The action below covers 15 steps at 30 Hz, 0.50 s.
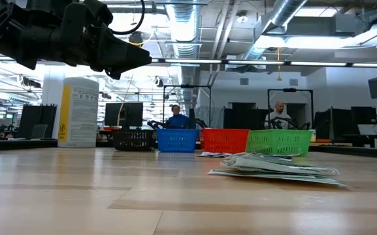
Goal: Pick & Place First Aid Supplies
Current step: Put the orange pad into the green bin
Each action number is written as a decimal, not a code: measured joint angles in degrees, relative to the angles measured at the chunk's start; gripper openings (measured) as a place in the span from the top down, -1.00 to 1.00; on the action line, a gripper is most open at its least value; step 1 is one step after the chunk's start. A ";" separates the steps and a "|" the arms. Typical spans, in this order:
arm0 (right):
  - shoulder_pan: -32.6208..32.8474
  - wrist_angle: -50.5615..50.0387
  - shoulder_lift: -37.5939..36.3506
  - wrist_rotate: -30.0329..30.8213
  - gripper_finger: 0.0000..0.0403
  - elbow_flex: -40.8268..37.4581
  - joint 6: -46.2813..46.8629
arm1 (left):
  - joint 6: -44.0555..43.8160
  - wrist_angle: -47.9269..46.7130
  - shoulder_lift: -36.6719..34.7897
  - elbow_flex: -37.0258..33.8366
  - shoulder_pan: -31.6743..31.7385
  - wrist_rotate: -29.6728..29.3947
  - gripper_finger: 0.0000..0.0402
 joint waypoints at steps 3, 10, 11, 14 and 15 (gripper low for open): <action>0.00 0.02 0.00 0.02 0.44 0.00 0.00 | 0.04 0.00 0.02 0.00 0.02 0.00 0.42; 0.00 0.22 0.00 0.09 0.44 -0.02 0.02 | 0.17 0.00 0.02 0.00 0.00 0.00 0.42; 0.00 0.49 0.00 0.14 0.44 -0.03 0.02 | 0.17 0.00 0.02 0.00 0.01 0.00 0.42; -0.03 2.31 0.00 0.19 0.44 -0.52 0.02 | 0.17 0.00 0.02 0.00 0.02 0.00 0.42; -0.07 3.49 0.00 0.16 0.44 -1.17 0.02 | 0.17 0.00 0.01 0.00 0.00 0.00 0.42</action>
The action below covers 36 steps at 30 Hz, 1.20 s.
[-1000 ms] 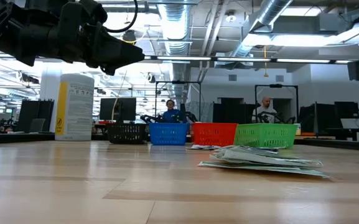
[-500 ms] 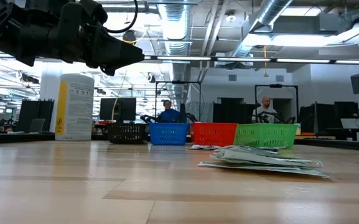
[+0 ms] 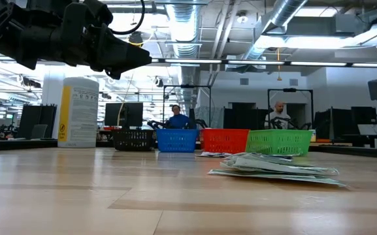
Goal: Pick & Place First Aid Supplies
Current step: Put the orange pad into the green bin
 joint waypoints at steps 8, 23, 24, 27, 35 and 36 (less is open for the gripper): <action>0.01 3.71 -0.09 1.02 0.44 -2.83 1.02 | -0.20 0.00 0.01 0.00 0.02 0.00 0.42; -0.09 6.18 -0.09 -2.24 0.80 -2.96 1.16 | -0.20 0.00 -0.01 0.00 0.00 0.00 0.42; -0.09 6.26 -0.09 -2.36 0.84 -2.96 1.15 | -0.20 0.00 0.00 0.00 0.00 0.01 0.42; -0.09 6.39 -0.09 -2.50 0.97 -2.94 1.09 | -0.20 0.00 0.00 0.00 0.00 0.01 0.42; -0.09 4.47 0.11 -2.42 0.99 -0.86 1.14 | -0.20 0.00 0.00 0.00 0.01 0.00 0.42; -0.09 3.90 0.31 -1.92 0.99 0.21 0.89 | -0.20 0.00 0.01 0.00 0.00 0.00 0.42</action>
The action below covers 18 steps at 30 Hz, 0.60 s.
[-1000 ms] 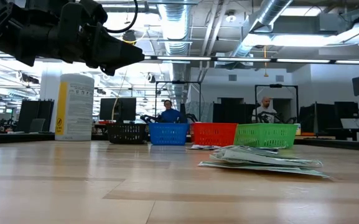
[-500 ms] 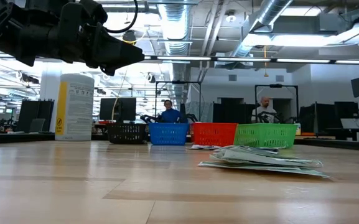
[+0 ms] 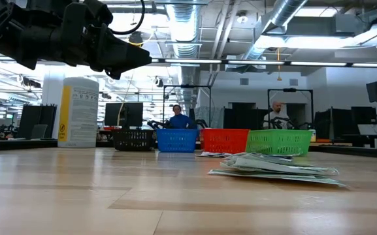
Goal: Pick & Place First Aid Supplies
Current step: Put the orange pad into the green bin
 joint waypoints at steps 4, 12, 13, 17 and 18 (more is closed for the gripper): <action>-0.09 -0.20 -0.11 2.31 1.00 3.88 -2.08 | 0.00 0.00 -0.02 0.00 0.02 0.00 0.42; -1.37 -1.62 -0.24 8.24 1.00 11.14 -9.46 | 0.00 0.00 -0.02 0.00 -0.02 0.00 0.42; -1.74 -1.75 -0.25 8.42 1.00 11.55 -9.62 | 0.00 0.00 -0.02 0.00 -0.07 0.02 0.42; -3.24 -2.69 -0.25 6.42 0.97 11.72 -7.62 | -0.02 0.00 -0.02 0.00 -0.07 0.02 0.42; -3.54 -3.03 -0.25 6.35 0.96 11.74 -5.93 | -0.02 0.00 -0.02 0.00 -0.07 0.00 0.42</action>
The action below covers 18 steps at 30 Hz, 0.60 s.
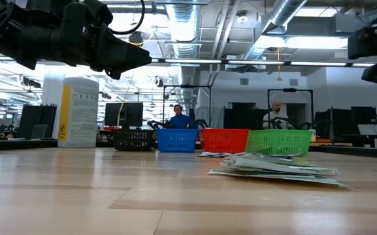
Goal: Pick & Place First Aid Supplies
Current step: Put the orange pad into the green bin
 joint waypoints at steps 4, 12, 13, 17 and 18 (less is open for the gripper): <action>-0.86 -0.23 0.00 -0.30 0.84 0.02 4.46 | 0.00 0.00 0.00 0.00 -0.06 0.00 0.42; -0.85 -2.79 0.00 -0.26 0.44 0.07 5.67 | 0.00 0.00 0.00 0.00 -0.07 0.02 0.42; -0.85 -3.25 0.00 -0.25 0.39 0.07 5.70 | 0.00 0.00 0.00 0.00 -0.07 0.02 0.42; -0.83 -4.67 0.33 -0.31 0.22 -0.62 7.81 | 0.00 -0.02 0.00 0.00 -0.07 0.01 0.42; -0.78 -4.71 0.37 -0.68 0.19 -1.45 8.55 | 0.00 -0.02 0.00 0.00 -0.07 0.00 0.42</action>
